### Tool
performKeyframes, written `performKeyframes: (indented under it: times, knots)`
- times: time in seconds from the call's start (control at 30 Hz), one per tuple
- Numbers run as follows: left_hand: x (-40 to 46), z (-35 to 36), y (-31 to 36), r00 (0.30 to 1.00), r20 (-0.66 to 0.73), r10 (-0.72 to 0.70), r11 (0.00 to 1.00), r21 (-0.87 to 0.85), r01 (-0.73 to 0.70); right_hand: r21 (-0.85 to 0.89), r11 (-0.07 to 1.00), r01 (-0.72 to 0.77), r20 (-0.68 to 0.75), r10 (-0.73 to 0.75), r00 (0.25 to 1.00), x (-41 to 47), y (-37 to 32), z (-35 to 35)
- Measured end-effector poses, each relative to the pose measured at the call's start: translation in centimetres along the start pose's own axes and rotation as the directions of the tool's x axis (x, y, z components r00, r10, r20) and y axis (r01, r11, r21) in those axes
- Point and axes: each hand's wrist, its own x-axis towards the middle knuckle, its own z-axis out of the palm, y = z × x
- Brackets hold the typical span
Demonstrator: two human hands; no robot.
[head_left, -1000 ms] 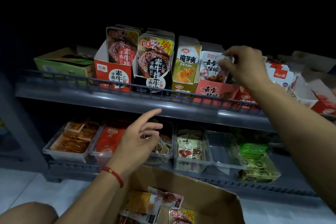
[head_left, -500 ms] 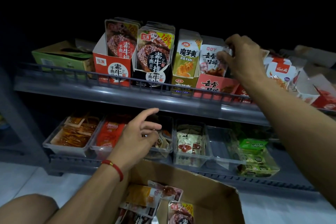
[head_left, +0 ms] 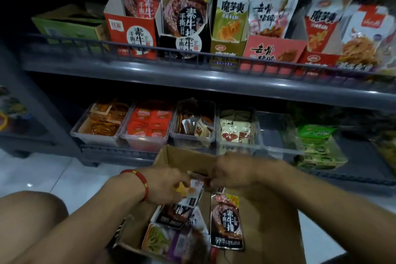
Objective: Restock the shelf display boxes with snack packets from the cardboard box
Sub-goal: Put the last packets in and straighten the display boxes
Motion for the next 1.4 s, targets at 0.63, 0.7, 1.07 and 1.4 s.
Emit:
performKeyframes:
  times: [0.63, 0.7, 1.07, 1.4]
  knots:
    - [1.4, 0.3, -2.5, 0.993, -0.061, -0.100, 0.992, -0.083, 0.094, -0.218, 0.975, 0.039, -0.205, -0.085, 0.975, 13.0, -0.8, 17.7]
    - [1.5, 0.3, -2.5, 0.994, -0.052, -0.098, 0.993, -0.077, 0.094, -0.256, 0.965, 0.063, -0.179, -0.112, 0.977, 12.9, -1.5, 17.8]
    - [2.5, 0.7, -3.2, 0.968, -0.193, -0.159, 0.987, -0.057, 0.151, 0.500, 0.865, -0.036, -0.265, 0.193, 0.945, 5.8, 1.1, 11.3]
    - [3.4, 0.4, -2.8, 0.884, -0.426, -0.193, 0.809, -0.579, -0.102, 0.945, 0.164, 0.282, -0.326, 0.480, 0.814, -4.0, 1.0, 8.0]
